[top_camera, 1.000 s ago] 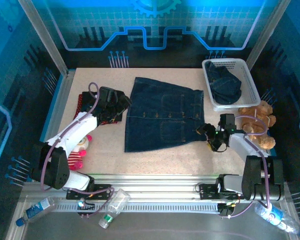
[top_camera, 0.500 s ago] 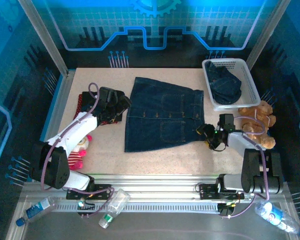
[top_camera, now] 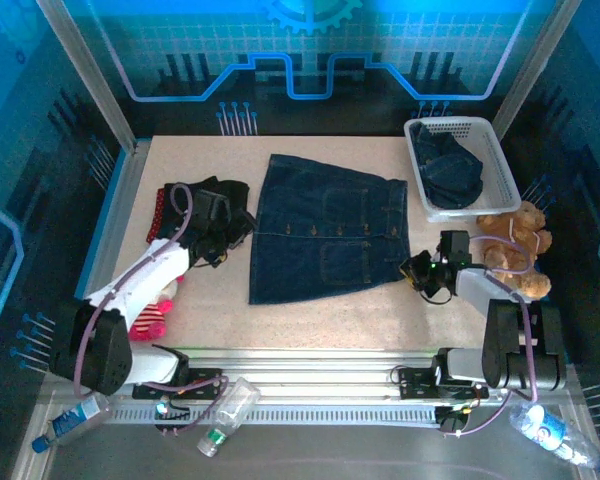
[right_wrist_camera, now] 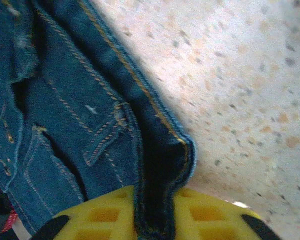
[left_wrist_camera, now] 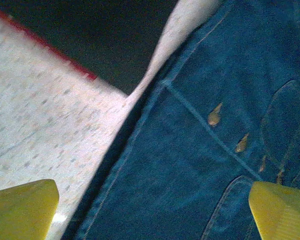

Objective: Fold and stack the skirts

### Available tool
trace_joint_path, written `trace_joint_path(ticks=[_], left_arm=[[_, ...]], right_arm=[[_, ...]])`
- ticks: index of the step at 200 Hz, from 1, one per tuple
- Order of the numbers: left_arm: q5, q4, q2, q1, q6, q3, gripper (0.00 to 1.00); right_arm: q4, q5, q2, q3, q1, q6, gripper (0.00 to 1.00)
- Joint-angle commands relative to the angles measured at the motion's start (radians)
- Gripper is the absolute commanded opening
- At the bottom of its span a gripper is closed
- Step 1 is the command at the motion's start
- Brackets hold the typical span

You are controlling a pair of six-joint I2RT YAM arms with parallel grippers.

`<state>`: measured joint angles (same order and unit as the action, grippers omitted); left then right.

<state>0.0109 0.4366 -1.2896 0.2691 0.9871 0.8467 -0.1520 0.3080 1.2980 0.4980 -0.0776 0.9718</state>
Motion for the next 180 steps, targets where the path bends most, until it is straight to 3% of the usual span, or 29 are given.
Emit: trace_joint_path(ticks=[1, 23, 54, 85, 121, 180], left_arm=[[-0.054, 0.098, 0.073, -0.007, 0.076, -0.085, 0.99], [-0.088, 0.147, 0.134, -0.002, 0.130, -0.164, 0.99], [-0.169, 0.128, 0.190, 0.067, 0.262, -0.269, 0.98], [-0.210, 0.089, 0.178, 0.144, 0.357, -0.306, 0.77], [-0.230, -0.002, 0.131, 0.163, 0.364, -0.308, 0.61], [-0.275, -0.081, 0.008, 0.176, 0.363, -0.304, 0.59]], right_arm=[[0.043, -0.003, -0.040, -0.015, 0.001, -0.012, 0.13], [0.023, -0.006, -0.065, -0.015, 0.001, 0.004, 0.00], [-0.028, -0.034, -0.111, -0.012, 0.001, 0.033, 0.00], [-0.035, -0.009, -0.117, -0.005, 0.002, 0.046, 0.00], [-0.042, -0.001, -0.101, 0.005, 0.002, 0.025, 0.00], [-0.016, 0.008, -0.085, -0.013, 0.002, 0.024, 0.00]])
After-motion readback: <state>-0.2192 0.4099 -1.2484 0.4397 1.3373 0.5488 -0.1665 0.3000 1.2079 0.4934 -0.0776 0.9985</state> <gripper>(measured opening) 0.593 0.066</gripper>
